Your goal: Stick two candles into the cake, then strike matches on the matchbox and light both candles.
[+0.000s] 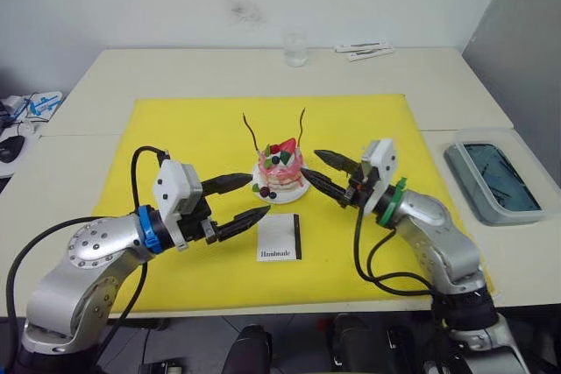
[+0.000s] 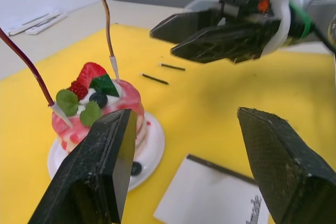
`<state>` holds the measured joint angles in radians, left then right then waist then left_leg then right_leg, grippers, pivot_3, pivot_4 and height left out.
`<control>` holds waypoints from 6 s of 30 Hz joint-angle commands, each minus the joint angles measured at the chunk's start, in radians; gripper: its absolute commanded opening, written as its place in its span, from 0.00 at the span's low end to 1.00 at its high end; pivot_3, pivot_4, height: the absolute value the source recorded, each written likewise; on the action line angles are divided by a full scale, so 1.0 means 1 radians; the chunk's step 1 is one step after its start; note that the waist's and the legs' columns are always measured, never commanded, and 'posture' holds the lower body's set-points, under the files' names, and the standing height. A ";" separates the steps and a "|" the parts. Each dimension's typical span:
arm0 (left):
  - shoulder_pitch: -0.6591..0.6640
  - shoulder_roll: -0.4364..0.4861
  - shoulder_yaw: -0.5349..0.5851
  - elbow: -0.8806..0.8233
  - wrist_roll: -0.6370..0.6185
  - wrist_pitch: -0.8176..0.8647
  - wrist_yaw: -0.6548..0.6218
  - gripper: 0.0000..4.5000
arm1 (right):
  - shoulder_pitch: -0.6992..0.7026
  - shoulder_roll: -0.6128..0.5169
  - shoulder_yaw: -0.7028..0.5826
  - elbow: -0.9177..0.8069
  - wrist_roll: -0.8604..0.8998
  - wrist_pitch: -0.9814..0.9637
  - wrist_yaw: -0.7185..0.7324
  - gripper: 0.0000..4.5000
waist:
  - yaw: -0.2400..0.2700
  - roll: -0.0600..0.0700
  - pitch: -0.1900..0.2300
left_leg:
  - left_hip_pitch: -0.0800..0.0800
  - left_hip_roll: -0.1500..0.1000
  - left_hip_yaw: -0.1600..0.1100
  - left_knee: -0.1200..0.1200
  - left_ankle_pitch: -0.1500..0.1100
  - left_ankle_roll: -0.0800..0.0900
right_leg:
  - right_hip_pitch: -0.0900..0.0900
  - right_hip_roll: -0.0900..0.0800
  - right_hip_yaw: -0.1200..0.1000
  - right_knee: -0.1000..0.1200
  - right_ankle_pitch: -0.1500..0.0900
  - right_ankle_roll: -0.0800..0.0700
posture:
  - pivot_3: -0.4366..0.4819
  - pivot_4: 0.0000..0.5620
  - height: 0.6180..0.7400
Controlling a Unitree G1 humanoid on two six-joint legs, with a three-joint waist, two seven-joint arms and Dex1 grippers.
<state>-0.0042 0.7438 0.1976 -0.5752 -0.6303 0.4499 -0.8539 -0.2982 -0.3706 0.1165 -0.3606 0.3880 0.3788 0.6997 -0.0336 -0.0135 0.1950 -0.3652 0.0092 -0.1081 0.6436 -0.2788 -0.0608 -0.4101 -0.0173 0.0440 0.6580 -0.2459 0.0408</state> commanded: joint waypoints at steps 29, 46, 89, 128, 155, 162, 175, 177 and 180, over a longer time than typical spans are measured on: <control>0.097 0.298 0.243 0.099 -0.656 0.596 -0.027 1.00 | 0.150 -0.544 -0.258 -0.242 0.180 0.085 0.344 0.53 | 0.000 -0.005 0.004 | 0.000 0.001 0.001 0.000 0.000 0.000 | 0.000 0.000 -0.001 -0.001 -0.004 -0.004 | 0.48 0.27 1.00; -0.184 0.265 0.006 0.453 -0.855 0.947 0.249 1.00 | -0.090 -0.482 0.082 -0.118 -0.032 0.035 0.403 0.01 | 0.001 -0.006 0.007 | 0.000 0.001 0.000 0.000 0.000 0.000 | -0.001 0.000 -0.001 0.000 -0.002 -0.002 | 0.48 0.27 1.00; -0.415 -0.140 -0.018 0.604 -0.575 1.154 0.320 1.00 | -0.201 -0.271 0.320 0.083 -0.293 0.020 0.413 0.01 | 0.005 -0.006 0.006 | 0.000 -0.007 -0.003 0.002 0.004 -0.007 | 0.002 -0.006 -0.001 0.001 0.002 0.005 | 0.48 0.27 1.00; -0.377 -0.205 0.021 0.554 -0.516 1.164 0.335 1.00 | -0.304 -0.122 0.403 0.159 -0.370 0.083 0.410 0.01 | 0.004 -0.007 0.006 | 0.001 -0.009 -0.004 0.002 0.005 -0.009 | 0.003 -0.008 -0.001 0.001 0.003 0.006 | 0.48 0.27 1.00; -0.292 -0.236 -0.009 0.498 -0.441 1.106 0.279 0.40 | -0.308 -0.098 0.403 0.144 -0.345 0.107 0.417 0.00 | 0.003 -0.007 0.006 | 0.000 -0.010 -0.004 0.001 0.005 -0.009 | 0.003 -0.010 -0.001 -0.001 0.003 0.007 | 0.48 0.27 1.00; -0.267 -0.264 0.008 0.473 -0.435 1.097 0.287 0.00 | -0.313 -0.082 0.404 0.130 -0.336 0.125 0.418 0.00 | 0.002 -0.007 0.006 | 0.000 -0.014 -0.004 0.001 0.005 -0.009 | 0.003 -0.014 -0.001 -0.001 0.002 0.008 | 0.48 0.27 1.00; -0.270 -0.256 0.025 0.479 -0.429 1.090 0.284 0.00 | -0.316 -0.089 0.408 0.125 -0.327 0.124 0.419 0.00 | 0.002 -0.007 0.006 | 0.000 -0.014 -0.004 0.001 0.005 -0.009 | 0.003 -0.014 -0.001 -0.001 0.002 0.008 | 0.48 0.27 1.00; -0.270 -0.255 0.024 0.479 -0.429 1.086 0.281 0.00 | -0.318 -0.092 0.402 0.121 -0.323 0.124 0.419 0.00 | 0.002 -0.007 0.006 | 0.000 -0.014 -0.004 0.001 0.005 -0.009 | 0.003 -0.014 -0.001 -0.001 0.002 0.008 | 0.48 0.27 1.00; -0.272 -0.247 0.032 0.471 -0.442 1.084 0.265 0.00 | -0.320 -0.098 0.376 0.099 -0.307 0.133 0.411 0.00 | 0.002 -0.007 0.006 | 0.000 -0.014 -0.004 0.001 0.005 -0.009 | 0.003 -0.014 -0.001 -0.001 0.002 0.008 | 0.48 0.27 1.00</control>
<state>-0.2891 0.4931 0.2429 -0.1070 -1.0687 1.5219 -0.5793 -0.6002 -0.4639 0.5288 -0.2032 0.0612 0.5129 1.1108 -0.0315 -0.0200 0.2009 -0.3650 -0.0044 -0.1123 0.6447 -0.2739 -0.0700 -0.4067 -0.0309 0.0428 0.6567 -0.2442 0.0492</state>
